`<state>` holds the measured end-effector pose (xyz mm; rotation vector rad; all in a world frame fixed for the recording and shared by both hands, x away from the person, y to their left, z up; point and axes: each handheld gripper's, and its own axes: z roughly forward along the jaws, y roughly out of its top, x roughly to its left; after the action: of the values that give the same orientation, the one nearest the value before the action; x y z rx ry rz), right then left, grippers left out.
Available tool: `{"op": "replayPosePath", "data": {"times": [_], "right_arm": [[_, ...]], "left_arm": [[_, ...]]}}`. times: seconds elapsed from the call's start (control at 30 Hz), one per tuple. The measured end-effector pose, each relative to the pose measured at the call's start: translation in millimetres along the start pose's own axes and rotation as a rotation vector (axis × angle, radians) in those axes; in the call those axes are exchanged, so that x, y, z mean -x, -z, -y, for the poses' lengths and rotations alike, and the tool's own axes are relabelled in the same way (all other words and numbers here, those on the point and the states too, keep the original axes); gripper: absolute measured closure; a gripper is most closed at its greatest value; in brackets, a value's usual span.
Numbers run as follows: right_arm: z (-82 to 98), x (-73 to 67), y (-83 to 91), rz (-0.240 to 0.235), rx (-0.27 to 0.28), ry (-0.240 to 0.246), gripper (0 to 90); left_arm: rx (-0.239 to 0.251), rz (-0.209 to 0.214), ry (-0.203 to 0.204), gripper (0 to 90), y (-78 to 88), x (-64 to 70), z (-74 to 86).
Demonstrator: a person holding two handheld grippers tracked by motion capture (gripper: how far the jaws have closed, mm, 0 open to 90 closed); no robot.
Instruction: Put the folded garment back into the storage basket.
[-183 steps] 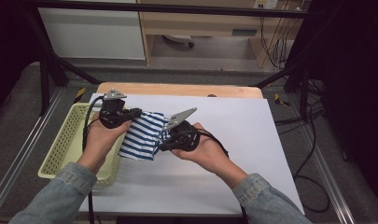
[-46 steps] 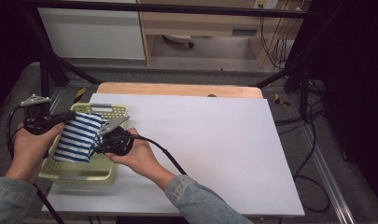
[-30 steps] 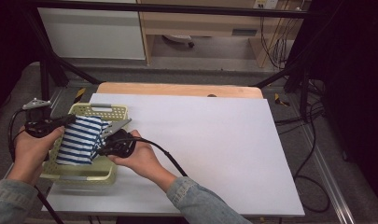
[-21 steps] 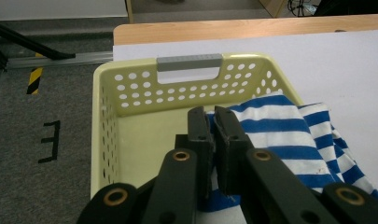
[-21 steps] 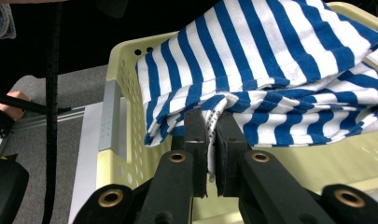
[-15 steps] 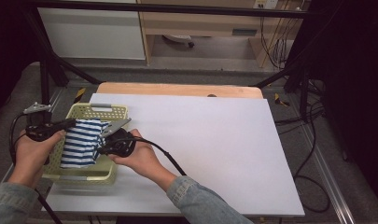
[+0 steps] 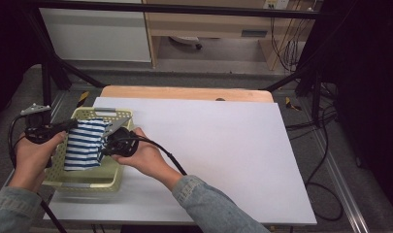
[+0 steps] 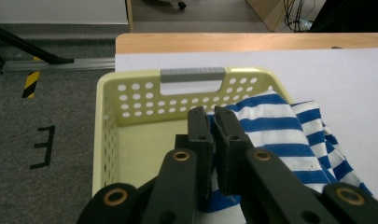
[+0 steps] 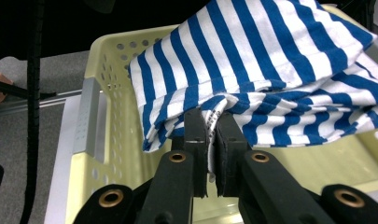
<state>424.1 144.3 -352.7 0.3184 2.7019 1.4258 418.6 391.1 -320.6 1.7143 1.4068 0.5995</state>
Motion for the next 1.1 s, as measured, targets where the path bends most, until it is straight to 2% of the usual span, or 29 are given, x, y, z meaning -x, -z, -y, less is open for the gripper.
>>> {"op": "replayPosePath", "data": {"times": [0.2,0.3,0.37,0.57,0.67,0.8,1.1], "right_arm": [[-5.0,3.3,-1.2,0.005,-0.007,0.002,85.8],[-4.4,5.8,-2.5,-0.014,0.001,-0.04,85.8],[-5.4,7.8,-2.7,-0.015,-0.002,-0.04,85.8],[-3.9,13.1,-5.9,-0.006,-0.014,-0.047,85.7],[-3.3,13.0,-8.3,-0.029,-0.002,-0.079,85.7],[-4.7,10.0,-11.6,-0.021,-0.022,-0.043,85.7],[-0.7,12.4,-16.4,-0.018,-0.048,-0.045,85.6]], "left_arm": [[-0.008,-0.01,-0.018,85.0,-6.3,4.6,-8.2],[-0.01,-0.018,-0.037,85.0,-8.0,9.3,-8.9],[-0.01,-0.027,-0.052,84.9,-7.5,11.7,-9.9],[-0.021,-0.043,-0.047,85.1,-12.1,7.6,-10.3],[-0.023,-0.04,-0.04,85.1,-14.1,6.9,-8.6],[-0.027,-0.045,-0.058,85.0,-14.3,9.0,-8.0],[-0.068,-0.06,-0.062,84.8,-21.5,6.9,-3.1]]}}
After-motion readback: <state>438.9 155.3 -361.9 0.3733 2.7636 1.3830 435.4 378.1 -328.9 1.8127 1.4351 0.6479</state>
